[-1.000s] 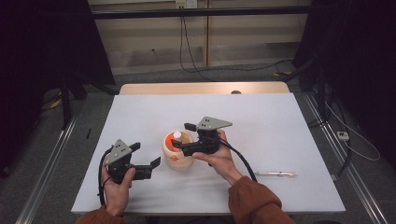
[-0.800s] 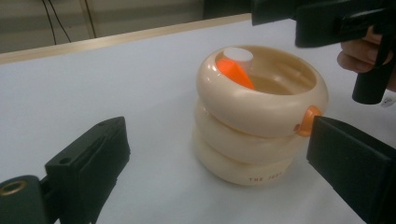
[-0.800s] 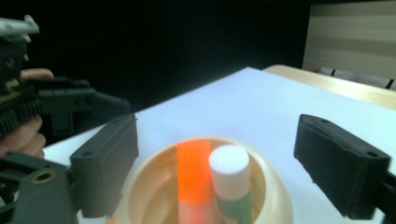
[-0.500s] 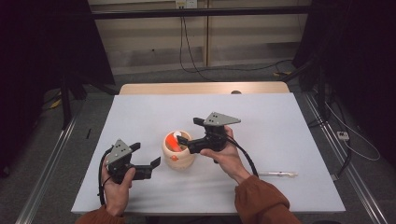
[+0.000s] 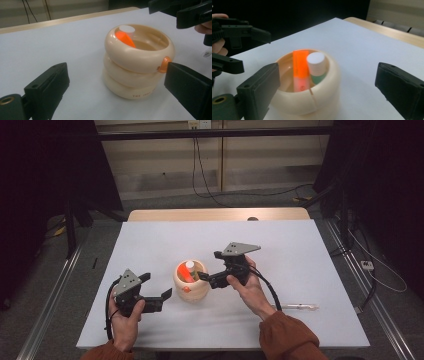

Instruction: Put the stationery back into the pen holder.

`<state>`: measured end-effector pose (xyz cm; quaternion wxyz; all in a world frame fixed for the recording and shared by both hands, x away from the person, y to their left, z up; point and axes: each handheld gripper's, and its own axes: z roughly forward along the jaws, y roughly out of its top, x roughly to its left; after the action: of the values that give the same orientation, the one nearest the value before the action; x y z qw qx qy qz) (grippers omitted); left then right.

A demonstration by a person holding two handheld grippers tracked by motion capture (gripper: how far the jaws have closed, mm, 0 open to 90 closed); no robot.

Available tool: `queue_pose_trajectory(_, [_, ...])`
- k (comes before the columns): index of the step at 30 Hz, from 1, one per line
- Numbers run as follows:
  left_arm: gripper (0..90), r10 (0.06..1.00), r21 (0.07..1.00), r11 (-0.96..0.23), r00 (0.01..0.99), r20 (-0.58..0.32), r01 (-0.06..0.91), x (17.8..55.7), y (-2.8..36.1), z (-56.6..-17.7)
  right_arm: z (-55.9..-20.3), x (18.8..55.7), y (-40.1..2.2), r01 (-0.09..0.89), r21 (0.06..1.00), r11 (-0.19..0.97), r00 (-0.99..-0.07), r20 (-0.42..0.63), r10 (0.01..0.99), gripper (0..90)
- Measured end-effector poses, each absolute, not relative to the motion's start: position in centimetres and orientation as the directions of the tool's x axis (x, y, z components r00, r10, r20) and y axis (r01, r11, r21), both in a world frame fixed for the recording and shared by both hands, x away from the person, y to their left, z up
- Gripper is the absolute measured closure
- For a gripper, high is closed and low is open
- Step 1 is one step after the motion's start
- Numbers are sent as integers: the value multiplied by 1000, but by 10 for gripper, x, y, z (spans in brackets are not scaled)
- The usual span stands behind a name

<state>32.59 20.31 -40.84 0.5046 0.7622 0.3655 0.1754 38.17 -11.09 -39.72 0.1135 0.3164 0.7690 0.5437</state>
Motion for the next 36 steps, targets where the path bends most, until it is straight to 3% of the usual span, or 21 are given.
queue_pose_trajectory(6, [54,734,896,-229,672,-97,379,326,203,-409,-391,380,-132,345,912,220,-766,138,628,37])
queue_pose_trajectory(16, [54,736,897,-225,670,-98,380,326,203,-408,-397,371,-161,409,889,203,-752,203,627,45])
queue_pose_trajectory(36, [54,735,897,-231,671,-93,377,326,202,-408,-397,350,-240,428,887,172,-701,205,683,61])
